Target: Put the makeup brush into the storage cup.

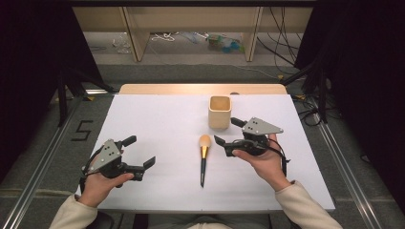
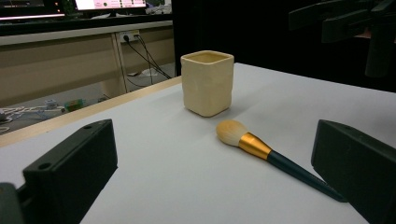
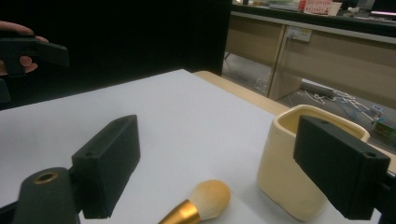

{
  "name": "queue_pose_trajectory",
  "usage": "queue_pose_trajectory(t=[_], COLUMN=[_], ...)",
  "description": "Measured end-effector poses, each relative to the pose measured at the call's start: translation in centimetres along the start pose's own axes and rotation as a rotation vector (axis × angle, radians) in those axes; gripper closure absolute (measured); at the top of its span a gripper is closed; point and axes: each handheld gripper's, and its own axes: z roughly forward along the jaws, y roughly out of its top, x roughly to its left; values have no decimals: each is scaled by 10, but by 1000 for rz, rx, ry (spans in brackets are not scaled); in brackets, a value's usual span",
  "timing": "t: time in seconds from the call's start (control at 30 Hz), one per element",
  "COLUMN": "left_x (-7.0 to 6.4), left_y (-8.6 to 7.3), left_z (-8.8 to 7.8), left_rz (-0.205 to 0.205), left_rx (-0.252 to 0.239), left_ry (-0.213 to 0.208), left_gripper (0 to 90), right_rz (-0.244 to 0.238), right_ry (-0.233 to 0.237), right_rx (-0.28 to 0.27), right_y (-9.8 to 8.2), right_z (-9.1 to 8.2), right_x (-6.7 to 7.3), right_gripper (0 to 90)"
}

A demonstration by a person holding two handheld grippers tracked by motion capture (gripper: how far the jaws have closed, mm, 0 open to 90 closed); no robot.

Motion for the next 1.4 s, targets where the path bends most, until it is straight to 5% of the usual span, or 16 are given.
queue_pose_trajectory(t=[1.4], left_x=[0], left_y=[0], left_z=[0], left_rz=[-1], left_rx=[-1], left_ry=[-4], left_gripper=[3], right_rz=[1], right_ry=[10], right_rx=[0], right_y=[16], right_z=[46], right_x=[1], right_gripper=[158])
